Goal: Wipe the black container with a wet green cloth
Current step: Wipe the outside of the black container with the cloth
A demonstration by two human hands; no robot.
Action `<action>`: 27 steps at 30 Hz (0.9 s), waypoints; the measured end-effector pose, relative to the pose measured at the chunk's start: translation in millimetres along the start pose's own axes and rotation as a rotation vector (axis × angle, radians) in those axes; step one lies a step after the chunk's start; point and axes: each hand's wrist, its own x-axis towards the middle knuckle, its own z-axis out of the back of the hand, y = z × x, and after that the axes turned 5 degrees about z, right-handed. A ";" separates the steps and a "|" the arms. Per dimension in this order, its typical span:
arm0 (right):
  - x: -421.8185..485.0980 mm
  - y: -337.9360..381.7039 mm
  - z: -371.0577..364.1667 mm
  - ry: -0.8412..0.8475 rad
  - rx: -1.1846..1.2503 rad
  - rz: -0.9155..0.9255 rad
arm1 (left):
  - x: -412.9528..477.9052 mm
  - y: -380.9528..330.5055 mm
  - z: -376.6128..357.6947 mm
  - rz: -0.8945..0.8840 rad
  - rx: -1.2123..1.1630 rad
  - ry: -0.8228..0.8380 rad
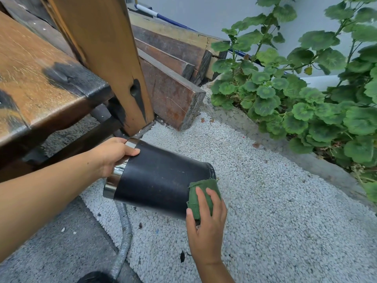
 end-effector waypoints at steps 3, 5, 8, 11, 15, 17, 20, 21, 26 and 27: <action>-3.6 3.5 0.9 -0.012 0.033 -0.027 | -3.0 -0.6 -1.5 0.001 -0.001 0.018; -2.1 4.3 2.1 -0.029 0.060 -0.048 | -3.9 -0.6 -3.1 -0.004 0.000 0.015; -1.7 2.7 4.4 -0.031 0.026 -0.033 | -6.1 -0.8 -5.8 -0.001 -0.010 0.007; 6.8 0.8 6.2 -0.030 -0.014 -0.002 | -7.7 -1.8 -8.0 0.012 -0.009 -0.040; 35.5 1.3 14.2 0.018 -0.028 -0.030 | -10.0 -3.6 -9.0 0.023 -0.021 -0.081; 58.5 1.0 22.1 0.056 -0.001 -0.061 | -11.9 -7.9 -5.7 -0.018 -0.046 -0.067; 102.1 4.7 33.4 0.148 0.058 -0.134 | -16.1 -13.3 5.5 -0.109 -0.022 0.078; 118.5 6.1 37.9 0.185 0.063 -0.149 | -17.7 -14.8 8.4 -0.139 0.003 0.128; 199.6 13.2 55.4 0.419 0.089 -0.210 | -9.8 -10.8 22.1 -0.224 -0.012 0.262; 214.7 14.0 54.8 0.444 0.102 -0.242 | -7.4 -8.1 23.5 -0.236 -0.033 0.299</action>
